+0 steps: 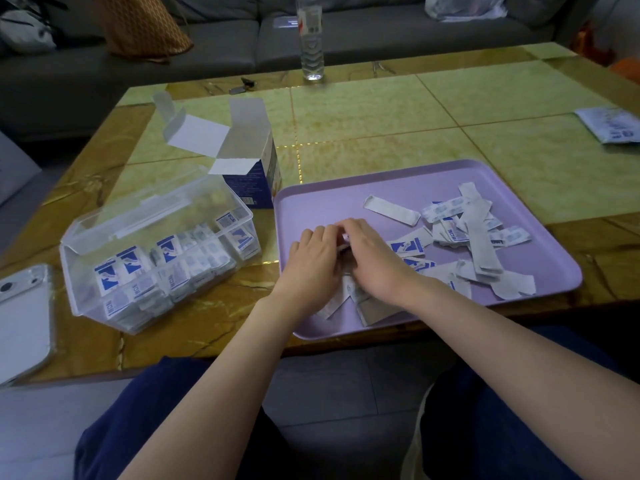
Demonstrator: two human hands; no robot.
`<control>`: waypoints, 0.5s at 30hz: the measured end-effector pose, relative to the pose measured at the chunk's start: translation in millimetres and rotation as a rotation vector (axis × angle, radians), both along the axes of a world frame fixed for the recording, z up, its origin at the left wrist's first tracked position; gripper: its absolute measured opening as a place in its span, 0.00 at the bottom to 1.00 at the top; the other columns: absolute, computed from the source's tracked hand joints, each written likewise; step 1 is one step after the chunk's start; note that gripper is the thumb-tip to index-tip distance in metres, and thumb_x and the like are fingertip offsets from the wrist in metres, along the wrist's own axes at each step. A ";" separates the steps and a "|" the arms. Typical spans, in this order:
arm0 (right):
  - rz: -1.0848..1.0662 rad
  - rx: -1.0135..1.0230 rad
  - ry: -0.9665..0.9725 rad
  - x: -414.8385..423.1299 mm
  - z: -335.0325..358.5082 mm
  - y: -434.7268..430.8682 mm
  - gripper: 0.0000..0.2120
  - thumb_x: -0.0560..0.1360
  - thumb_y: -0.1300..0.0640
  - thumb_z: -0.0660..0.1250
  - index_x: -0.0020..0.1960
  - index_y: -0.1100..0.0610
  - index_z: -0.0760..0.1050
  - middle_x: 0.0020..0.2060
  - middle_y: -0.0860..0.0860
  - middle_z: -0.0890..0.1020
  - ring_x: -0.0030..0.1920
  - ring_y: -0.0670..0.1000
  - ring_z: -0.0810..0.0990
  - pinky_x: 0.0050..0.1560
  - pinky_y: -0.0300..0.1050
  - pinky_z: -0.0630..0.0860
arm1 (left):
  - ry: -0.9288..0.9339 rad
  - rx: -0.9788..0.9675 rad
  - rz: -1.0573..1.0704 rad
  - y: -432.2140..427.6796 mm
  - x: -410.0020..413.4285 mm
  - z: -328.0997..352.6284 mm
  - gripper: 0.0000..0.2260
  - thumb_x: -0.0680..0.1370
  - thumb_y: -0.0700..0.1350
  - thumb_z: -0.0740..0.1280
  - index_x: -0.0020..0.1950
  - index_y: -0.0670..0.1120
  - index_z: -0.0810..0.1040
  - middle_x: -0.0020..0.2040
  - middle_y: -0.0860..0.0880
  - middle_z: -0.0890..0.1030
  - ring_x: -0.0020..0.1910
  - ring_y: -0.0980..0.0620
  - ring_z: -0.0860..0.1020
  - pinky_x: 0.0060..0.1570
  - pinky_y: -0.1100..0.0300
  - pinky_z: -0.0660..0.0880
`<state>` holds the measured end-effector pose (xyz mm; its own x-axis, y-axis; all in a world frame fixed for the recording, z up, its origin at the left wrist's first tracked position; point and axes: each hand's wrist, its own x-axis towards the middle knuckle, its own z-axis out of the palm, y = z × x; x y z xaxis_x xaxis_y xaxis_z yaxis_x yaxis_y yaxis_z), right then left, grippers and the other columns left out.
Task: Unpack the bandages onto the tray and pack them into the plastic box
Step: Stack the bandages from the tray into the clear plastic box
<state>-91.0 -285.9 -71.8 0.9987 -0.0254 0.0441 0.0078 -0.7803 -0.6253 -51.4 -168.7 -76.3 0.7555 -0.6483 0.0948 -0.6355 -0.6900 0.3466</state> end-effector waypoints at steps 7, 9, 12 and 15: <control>-0.102 -0.120 -0.090 0.7 0.5 -8.6 0.19 0.73 0.73 0.55 0.59 0.59 0.70 0.53 0.56 0.76 0.56 0.53 0.70 0.54 0.50 0.72 | -0.085 -0.007 0.126 17.3 9.2 9.7 0.08 0.77 0.42 0.63 0.55 0.45 0.71 0.51 0.48 0.73 0.49 0.48 0.71 0.50 0.53 0.71; -0.084 -0.114 -0.084 1.1 -1.2 -8.5 0.19 0.72 0.74 0.56 0.59 0.59 0.71 0.54 0.55 0.76 0.57 0.53 0.69 0.55 0.48 0.71 | 0.023 -0.081 0.172 19.9 10.3 11.6 0.05 0.77 0.38 0.63 0.52 0.43 0.74 0.50 0.46 0.75 0.46 0.48 0.74 0.48 0.52 0.74; -0.055 0.002 -0.087 2.4 -5.5 -3.0 0.24 0.69 0.77 0.56 0.60 0.61 0.69 0.56 0.55 0.75 0.59 0.52 0.71 0.57 0.38 0.68 | 0.115 -0.141 0.140 16.7 8.8 9.7 0.06 0.76 0.35 0.63 0.50 0.42 0.74 0.48 0.45 0.77 0.45 0.48 0.74 0.47 0.56 0.73; -0.095 0.103 -0.159 5.4 -5.8 -1.2 0.23 0.69 0.78 0.57 0.60 0.60 0.70 0.54 0.56 0.76 0.57 0.51 0.74 0.56 0.35 0.69 | 0.117 -0.229 0.142 14.3 8.9 10.2 0.06 0.76 0.35 0.63 0.51 0.41 0.72 0.48 0.45 0.76 0.45 0.47 0.74 0.47 0.56 0.72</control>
